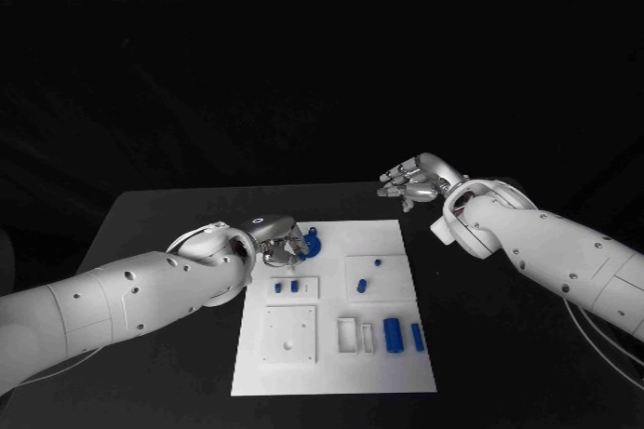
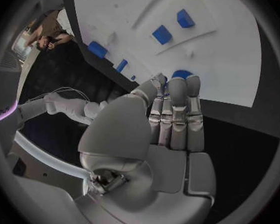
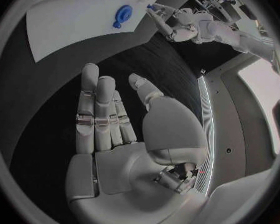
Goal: Assemble the parts on the task board
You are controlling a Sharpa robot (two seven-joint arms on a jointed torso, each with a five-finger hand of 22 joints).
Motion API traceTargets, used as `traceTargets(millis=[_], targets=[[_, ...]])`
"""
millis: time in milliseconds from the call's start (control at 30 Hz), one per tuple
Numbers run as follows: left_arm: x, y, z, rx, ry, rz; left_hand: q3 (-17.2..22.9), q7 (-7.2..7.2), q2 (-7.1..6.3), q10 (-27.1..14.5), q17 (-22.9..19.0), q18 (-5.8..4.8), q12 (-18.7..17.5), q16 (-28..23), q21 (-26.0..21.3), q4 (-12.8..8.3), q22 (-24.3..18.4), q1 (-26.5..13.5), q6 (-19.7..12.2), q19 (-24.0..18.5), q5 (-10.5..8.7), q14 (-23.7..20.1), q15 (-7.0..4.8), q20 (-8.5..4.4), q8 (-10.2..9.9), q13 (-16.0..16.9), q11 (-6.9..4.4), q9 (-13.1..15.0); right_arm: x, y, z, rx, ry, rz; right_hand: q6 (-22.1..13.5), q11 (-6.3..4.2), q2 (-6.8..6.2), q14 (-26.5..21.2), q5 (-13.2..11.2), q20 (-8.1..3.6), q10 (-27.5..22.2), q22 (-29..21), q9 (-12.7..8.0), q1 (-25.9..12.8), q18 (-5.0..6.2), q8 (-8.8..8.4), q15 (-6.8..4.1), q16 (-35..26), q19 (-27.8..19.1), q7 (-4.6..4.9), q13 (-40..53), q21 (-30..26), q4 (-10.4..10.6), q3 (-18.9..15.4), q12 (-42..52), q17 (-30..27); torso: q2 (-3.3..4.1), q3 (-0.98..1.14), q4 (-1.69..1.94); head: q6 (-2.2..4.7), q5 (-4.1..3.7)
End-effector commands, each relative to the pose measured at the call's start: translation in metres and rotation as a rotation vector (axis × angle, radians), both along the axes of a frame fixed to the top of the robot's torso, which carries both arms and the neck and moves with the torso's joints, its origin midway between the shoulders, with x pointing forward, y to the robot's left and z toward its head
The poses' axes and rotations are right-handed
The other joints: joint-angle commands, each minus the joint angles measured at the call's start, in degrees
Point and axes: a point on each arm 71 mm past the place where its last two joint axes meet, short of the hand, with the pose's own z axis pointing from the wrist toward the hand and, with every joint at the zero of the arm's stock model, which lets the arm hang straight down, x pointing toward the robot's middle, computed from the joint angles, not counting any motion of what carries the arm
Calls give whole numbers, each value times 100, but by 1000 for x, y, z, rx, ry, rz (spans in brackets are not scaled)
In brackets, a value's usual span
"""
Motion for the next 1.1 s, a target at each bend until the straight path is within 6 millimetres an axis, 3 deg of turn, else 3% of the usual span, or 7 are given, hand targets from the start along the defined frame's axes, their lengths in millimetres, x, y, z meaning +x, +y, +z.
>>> traceTargets(millis=[33,167,433,933,1100], targets=[[-2,5,4,-4,33,3,11,0,15,40,7,115,17,34,23,-15,127,-1,62,-9,23,25,-8,-26,-14,-3,-1,-3,0,0,0,-1,5,12,51,1,-27,-43,24,19,-13,-9,-3,-24,95,15,9,24,166,3,-9,27,13,28,-26,-5,5,-3,1,8,25],[-3,15,5,13,45,15,-17,-3,16,47,10,108,18,36,24,0,121,-6,75,-15,-20,29,-10,-25,-14,-3,-6,-3,0,0,0,-1,6,11,51,1,-27,-43,24,19,-13,-9,-3,-24,95,15,9,24,166,3,-9,27,13,28,-26,-5,9,-9,4,-1,39],[-1,28,4,37,56,37,-42,-4,22,48,12,104,17,32,18,9,120,15,74,-14,-32,30,-12,-29,-14,-3,-7,-3,0,-1,0,-2,6,10,51,1,-27,-43,24,19,-13,-9,-3,-24,95,15,9,24,166,3,-9,27,13,28,-26,-5,11,0,-11,-20,74],[4,33,-10,64,57,45,-57,-3,32,48,15,104,17,30,15,19,120,37,67,-8,-34,37,-13,-31,-15,-3,-7,-3,-1,1,1,2,-4,12,55,-1,-25,-40,30,18,-8,-17,-3,-24,98,15,6,30,170,1,-9,33,16,35,-24,-11,15,22,-29,-9,76],[4,34,-14,65,57,46,-59,-1,32,44,15,105,17,28,15,22,120,37,65,-4,-32,41,-13,-32,-15,-3,-5,-3,-1,2,1,3,-5,14,55,-1,-25,-40,30,18,-8,-17,-3,-24,98,15,6,30,170,1,-9,33,16,35,-24,-11,14,14,-27,-17,65]])
